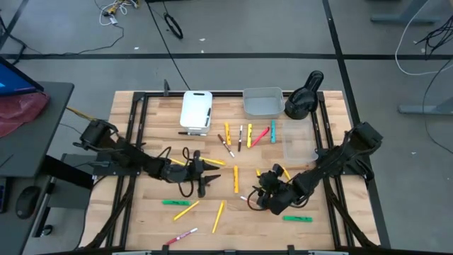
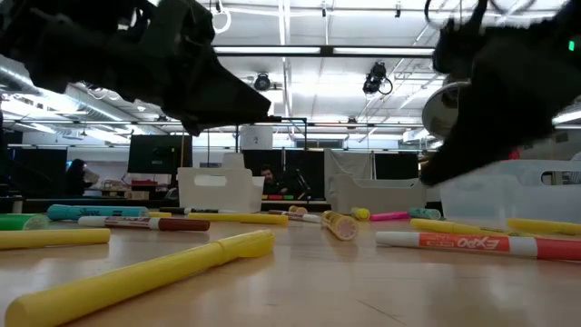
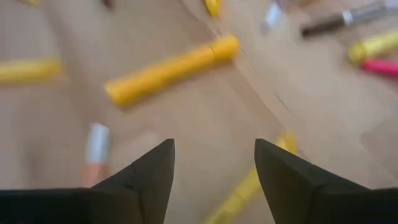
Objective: Pick & Place Markers
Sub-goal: Put the yellow pen into the transparent bin
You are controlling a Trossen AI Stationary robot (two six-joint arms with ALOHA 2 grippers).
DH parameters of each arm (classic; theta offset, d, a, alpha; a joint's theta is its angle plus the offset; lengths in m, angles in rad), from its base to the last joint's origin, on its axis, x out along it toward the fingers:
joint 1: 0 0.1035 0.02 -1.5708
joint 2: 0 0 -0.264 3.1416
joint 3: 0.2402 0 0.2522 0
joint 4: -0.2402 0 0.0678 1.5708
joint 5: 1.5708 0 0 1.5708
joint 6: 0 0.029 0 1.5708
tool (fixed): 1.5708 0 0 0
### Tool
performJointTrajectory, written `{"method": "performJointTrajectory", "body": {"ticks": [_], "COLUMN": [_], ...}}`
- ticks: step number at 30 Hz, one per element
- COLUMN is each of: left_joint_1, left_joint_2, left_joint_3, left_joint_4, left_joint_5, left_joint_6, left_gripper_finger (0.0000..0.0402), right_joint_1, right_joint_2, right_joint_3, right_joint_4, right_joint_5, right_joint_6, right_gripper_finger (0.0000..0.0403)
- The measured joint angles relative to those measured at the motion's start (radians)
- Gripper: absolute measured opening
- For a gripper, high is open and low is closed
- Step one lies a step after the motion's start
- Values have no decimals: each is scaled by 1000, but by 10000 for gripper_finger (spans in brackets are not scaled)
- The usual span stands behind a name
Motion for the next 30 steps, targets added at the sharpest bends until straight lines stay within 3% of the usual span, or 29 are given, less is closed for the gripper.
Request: {"method": "performJointTrajectory", "body": {"ticks": [14, 25, 30], "left_joint_1": [7, 6, 6], "left_joint_2": [10, 10, 10], "left_joint_3": [0, 0, 0], "left_joint_4": [55, 55, 55], "left_joint_5": [2, 3, 3], "left_joint_6": [19, 20, 21], "left_gripper_finger": [144, 144, 144], "right_joint_1": [-8, -7, -6], "right_joint_2": [84, 82, 65], "right_joint_3": [3, 3, 2], "right_joint_4": [-105, -131, -131], "right_joint_5": [-41, -95, -86], "right_joint_6": [158, 168, 165], "right_gripper_finger": [160, 15, 18]}}
